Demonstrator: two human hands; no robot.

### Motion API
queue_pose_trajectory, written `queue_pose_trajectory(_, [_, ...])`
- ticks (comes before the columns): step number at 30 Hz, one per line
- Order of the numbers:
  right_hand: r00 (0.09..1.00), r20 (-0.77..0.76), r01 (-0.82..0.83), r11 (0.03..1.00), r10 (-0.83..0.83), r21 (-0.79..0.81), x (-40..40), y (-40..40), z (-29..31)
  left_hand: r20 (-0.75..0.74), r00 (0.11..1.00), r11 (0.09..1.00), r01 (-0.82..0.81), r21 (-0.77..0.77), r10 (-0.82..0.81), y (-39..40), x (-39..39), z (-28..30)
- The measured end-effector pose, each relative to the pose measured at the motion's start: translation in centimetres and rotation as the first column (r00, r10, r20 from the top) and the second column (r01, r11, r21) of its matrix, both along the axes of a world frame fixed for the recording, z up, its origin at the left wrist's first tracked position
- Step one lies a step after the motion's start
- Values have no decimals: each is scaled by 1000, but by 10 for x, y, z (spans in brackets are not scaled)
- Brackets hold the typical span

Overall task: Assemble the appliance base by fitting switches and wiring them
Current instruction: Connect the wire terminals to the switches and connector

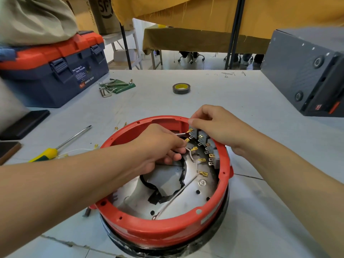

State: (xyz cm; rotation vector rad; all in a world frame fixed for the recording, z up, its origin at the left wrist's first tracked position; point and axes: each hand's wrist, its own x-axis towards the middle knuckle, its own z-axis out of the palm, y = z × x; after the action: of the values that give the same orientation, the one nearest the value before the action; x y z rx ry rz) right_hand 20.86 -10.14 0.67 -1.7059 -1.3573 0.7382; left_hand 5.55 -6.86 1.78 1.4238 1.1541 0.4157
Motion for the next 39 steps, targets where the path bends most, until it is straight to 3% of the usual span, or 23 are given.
queue_pose_trajectory(8, [1000, 17, 19, 995, -21, 94, 0, 3, -10, 58, 996, 987, -52, -153, 62, 0, 5, -2])
queue_pose_trajectory(19, [1000, 23, 0, 994, -3, 109, 1, 4, -12, 15, 1000, 970, -16, -241, 21, 5, 6, 3])
queue_pose_trajectory(39, [1000, -1, 0, 992, 0, 125, -1, 2, -11, 48, 999, 967, -1, -255, 13, 5, 11, 2])
